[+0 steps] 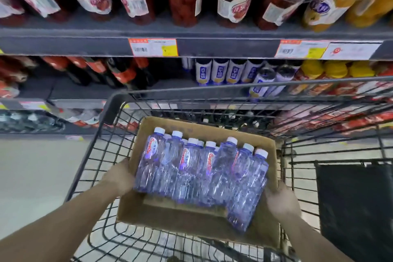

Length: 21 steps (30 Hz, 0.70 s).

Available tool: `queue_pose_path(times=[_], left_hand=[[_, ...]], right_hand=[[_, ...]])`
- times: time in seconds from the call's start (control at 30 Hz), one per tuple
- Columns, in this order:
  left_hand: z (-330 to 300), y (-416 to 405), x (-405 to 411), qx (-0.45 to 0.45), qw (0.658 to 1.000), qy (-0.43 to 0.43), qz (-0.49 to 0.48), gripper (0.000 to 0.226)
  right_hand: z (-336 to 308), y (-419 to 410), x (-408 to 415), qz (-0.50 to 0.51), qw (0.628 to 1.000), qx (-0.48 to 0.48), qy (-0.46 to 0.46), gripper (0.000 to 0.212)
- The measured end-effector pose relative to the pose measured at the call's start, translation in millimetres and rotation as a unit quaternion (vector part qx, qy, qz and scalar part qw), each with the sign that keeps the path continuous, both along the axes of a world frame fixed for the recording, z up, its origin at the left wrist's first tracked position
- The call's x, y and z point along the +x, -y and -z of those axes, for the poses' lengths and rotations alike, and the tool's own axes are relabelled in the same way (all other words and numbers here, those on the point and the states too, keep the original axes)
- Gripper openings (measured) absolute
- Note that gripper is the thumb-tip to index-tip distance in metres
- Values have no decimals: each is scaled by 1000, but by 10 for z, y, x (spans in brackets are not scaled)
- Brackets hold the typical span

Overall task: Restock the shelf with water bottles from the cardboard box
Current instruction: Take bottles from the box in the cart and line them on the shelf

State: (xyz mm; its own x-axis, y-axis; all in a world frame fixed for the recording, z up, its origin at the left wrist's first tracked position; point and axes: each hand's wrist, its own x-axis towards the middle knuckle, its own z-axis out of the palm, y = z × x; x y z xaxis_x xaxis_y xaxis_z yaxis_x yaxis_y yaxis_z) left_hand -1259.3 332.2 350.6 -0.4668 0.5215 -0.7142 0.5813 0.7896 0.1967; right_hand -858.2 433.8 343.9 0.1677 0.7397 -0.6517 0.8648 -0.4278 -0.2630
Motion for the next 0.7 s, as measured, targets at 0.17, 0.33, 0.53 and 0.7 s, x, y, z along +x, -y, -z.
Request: queue_pose_path(times=[0.17,0.33,0.53,0.7], left_hand=[[-98,20,33,19,999,12,-29,48],[-269,47,175,49,997,10,-64,50],[-506,-16,522,189,978,-62,-57,52],[-593,-211,1078,219,976,-10,-2,62]], right_hand=[[-42,44,-49,11,1000,-23,-13,34],[-108,31,-44,36,996,-64,-48,40],[-470,245,-241,103,980,131,-107,39],[-395,371,-415,109,979,86,-152,61]])
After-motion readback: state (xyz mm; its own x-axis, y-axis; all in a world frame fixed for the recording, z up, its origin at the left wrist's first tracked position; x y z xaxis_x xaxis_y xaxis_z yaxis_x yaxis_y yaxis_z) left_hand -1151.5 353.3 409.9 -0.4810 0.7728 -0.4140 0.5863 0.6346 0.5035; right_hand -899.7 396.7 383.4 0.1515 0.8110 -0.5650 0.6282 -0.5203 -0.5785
